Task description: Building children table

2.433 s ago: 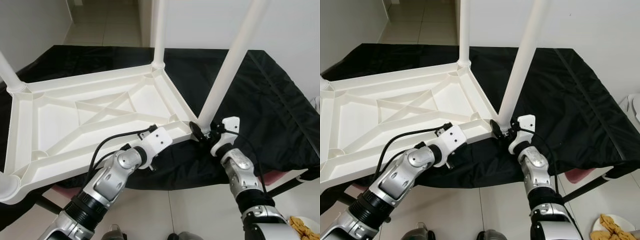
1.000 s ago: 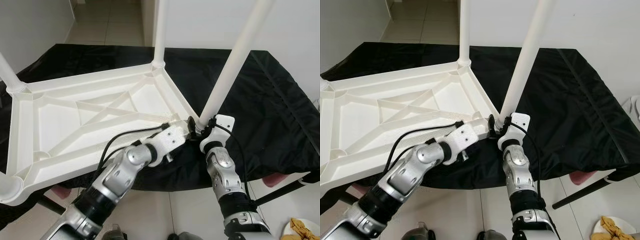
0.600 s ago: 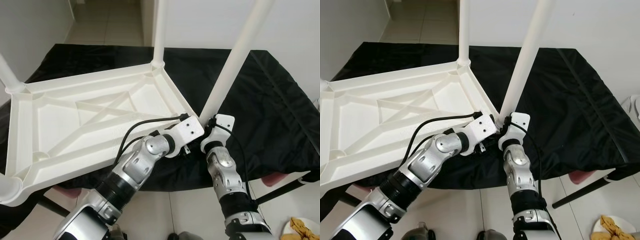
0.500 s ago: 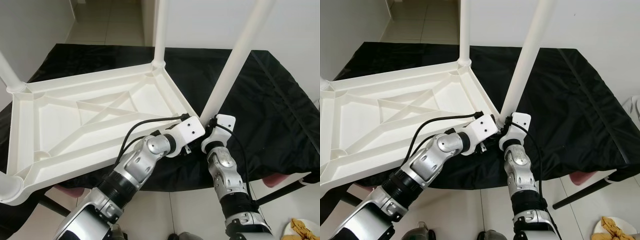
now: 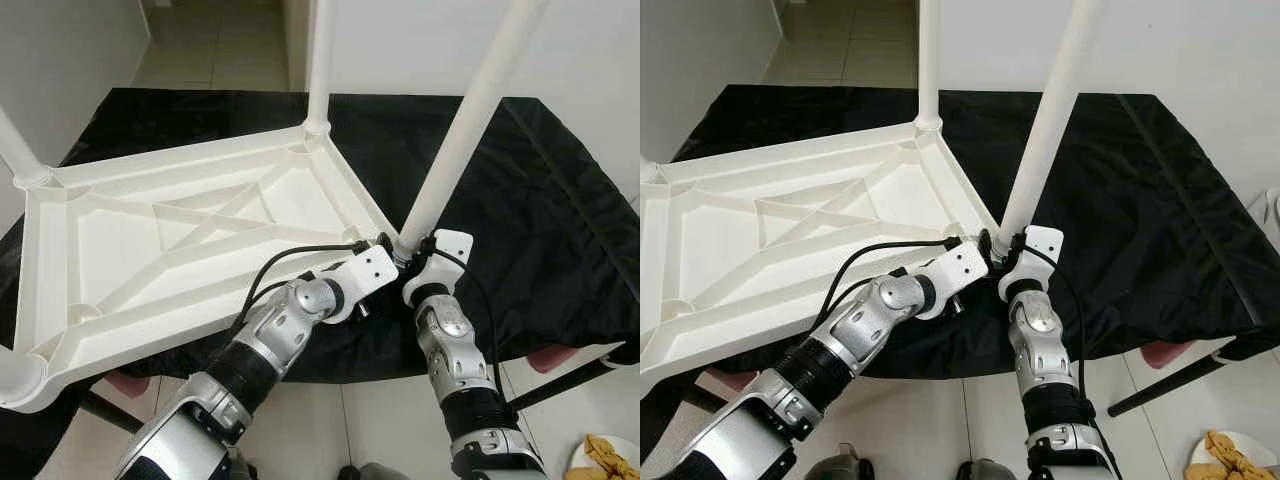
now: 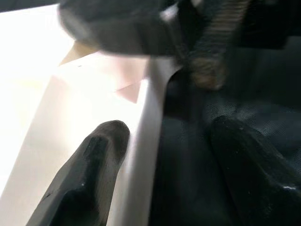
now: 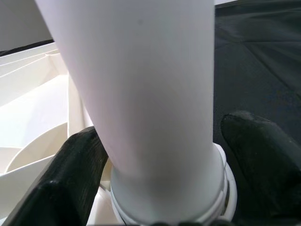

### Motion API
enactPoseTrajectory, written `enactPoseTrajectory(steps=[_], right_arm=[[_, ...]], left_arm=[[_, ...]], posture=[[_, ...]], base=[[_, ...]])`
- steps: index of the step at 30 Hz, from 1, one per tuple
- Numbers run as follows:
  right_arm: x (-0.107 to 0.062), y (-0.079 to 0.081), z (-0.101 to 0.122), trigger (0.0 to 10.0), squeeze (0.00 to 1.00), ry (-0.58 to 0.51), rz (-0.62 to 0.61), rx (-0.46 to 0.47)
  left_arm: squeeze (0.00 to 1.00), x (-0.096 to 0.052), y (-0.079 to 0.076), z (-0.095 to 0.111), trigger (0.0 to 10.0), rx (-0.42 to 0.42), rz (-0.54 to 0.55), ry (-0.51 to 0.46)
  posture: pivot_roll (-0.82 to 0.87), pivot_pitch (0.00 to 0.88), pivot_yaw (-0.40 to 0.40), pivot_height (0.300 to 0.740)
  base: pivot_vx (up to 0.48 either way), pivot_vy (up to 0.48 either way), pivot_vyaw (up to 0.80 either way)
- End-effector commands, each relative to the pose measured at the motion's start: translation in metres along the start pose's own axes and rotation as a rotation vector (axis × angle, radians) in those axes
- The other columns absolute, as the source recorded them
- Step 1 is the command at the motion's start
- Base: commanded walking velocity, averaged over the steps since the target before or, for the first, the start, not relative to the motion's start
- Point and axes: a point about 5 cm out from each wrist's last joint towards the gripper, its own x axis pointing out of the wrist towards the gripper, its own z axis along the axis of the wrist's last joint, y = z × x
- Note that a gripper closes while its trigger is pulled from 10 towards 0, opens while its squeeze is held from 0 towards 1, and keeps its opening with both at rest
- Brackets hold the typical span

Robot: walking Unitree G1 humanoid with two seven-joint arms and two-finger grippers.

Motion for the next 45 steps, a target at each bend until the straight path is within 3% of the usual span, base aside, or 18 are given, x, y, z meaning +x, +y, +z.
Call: enactPoseTrajectory(steps=[1,4,5,11,18,19,25,32,35,45], right_arm=[[-0.002,-0.003,-0.008,10.0,0.0,0.038,-0.012,0.006],[-0.002,-0.002,-0.008,10.0,0.0,0.038,-0.008,0.006],[-0.002,-0.001,-0.007,10.0,0.0,0.036,0.002,0.003],[-0.003,0.003,-0.004,10.0,0.0,0.023,0.125,-0.001],[-0.003,-0.002,0.001,10.0,0.0,-0.005,0.164,-0.014],[-0.002,-0.004,0.004,10.0,0.0,-0.014,0.206,-0.014],[-0.005,-0.01,0.01,10.0,0.0,-0.024,0.423,-0.032],[-0.008,-0.015,0.005,10.0,0.0,0.009,0.53,-0.059],[-0.009,-0.026,-0.002,10.0,0.0,0.062,0.618,-0.104],[-0.001,-0.043,-0.013,10.0,0.0,0.161,0.645,-0.076]], left_arm=[[0.0,-0.004,0.003,-0.004,0.7,-0.015,0.012,-0.017],[0.0,-0.005,0.002,-0.003,0.7,-0.013,0.007,-0.027],[0.0,-0.004,0.001,-0.001,0.0,-0.016,0.001,-0.037],[0.0,-0.003,-0.003,0.004,0.0,-0.018,-0.031,-0.069],[0.0,-0.005,-0.003,0.006,0.0,0.0,-0.05,-0.084],[0.0,-0.005,-0.002,0.006,10.0,0.002,-0.047,-0.08],[0.0,-0.007,-0.003,0.007,10.0,0.013,-0.046,-0.081],[0.0,-0.009,-0.003,0.007,10.0,0.016,-0.048,-0.085],[0.0,-0.011,-0.002,0.01,10.0,0.022,-0.046,-0.096],[0.0,-0.013,-0.001,0.014,10.0,0.035,-0.045,-0.111]], posture=[[0.04,0.044,-0.017,0.74],[0.04,0.044,-0.017,0.74],[0.04,0.044,-0.017,0.74],[0.04,0.042,-0.02,0.74],[0.04,0.04,-0.021,0.74],[0.04,0.037,-0.024,0.74],[0.03,0.032,-0.019,0.74],[0.04,0.029,-0.019,0.74],[0.04,0.024,-0.018,0.74],[0.04,0.017,-0.016,0.74]], base=[[0.0,0.0,0.0],[0.0,0.0,0.0],[0.0,0.0,0.0],[0.0,0.0,0.0],[0.0,0.0,0.0],[0.0,0.0,0.0],[0.0,0.0,0.0],[0.0,0.0,0.0],[0.0,0.0,0.0],[0.0,0.0,0.0]])
